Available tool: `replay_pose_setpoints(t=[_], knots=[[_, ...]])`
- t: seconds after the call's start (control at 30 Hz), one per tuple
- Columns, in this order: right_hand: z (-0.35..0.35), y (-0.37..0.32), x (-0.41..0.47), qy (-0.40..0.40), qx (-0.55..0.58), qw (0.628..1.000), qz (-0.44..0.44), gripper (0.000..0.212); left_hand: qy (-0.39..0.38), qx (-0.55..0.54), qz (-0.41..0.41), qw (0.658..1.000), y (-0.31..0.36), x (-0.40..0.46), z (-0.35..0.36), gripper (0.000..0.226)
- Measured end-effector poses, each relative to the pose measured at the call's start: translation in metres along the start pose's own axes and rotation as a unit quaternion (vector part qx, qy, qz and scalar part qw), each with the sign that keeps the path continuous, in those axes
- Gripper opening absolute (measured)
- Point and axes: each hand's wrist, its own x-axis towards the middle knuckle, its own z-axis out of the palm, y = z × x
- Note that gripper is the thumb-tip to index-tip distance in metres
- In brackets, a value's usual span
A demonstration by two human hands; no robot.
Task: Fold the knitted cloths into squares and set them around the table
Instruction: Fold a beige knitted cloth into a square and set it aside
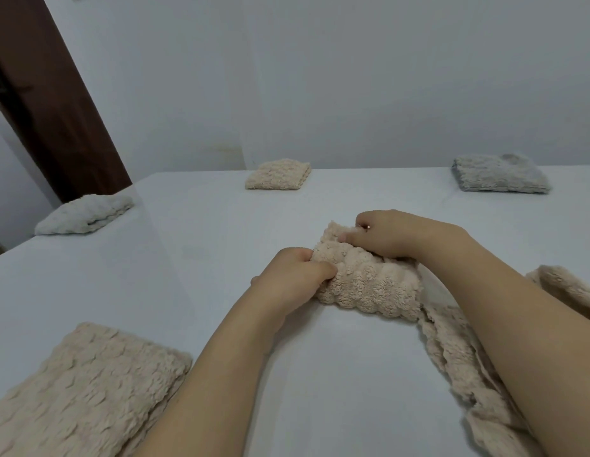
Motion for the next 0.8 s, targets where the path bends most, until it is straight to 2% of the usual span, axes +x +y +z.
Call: replay_pose_setpoints(t=[0.1,0.27,0.37,0.5,0.6,0.67,0.8], knots=[[-0.003,-0.005,-0.003,-0.014,0.031,0.999,-0.026,0.025,-0.009,0.015,-0.009,1.0,-0.002,0.003,0.0,0.052],[-0.007,-0.01,-0.004,-0.045,-0.023,0.999,-0.009,0.022,0.006,0.036,-0.018,0.999,0.001,0.001,-0.002,0.041],[-0.006,-0.013,-0.005,-0.078,-0.063,0.995,0.011,0.028,0.012,0.046,-0.025,0.999,0.001,0.001,-0.002,0.026],[0.001,-0.013,-0.002,-0.078,-0.039,0.996,0.0,0.041,0.016,0.057,-0.036,0.998,-0.003,0.006,-0.001,0.046],[0.004,-0.012,-0.001,-0.065,0.001,0.998,-0.016,0.046,0.018,0.06,-0.056,0.996,-0.004,0.007,-0.002,0.039],[0.004,-0.013,-0.002,-0.058,-0.01,0.998,-0.011,0.045,0.015,0.063,-0.067,0.996,-0.005,0.007,-0.005,0.033],[0.009,-0.009,0.003,-0.042,-0.028,0.999,-0.009,0.055,-0.003,0.05,-0.08,0.996,0.001,-0.002,-0.012,0.045]])
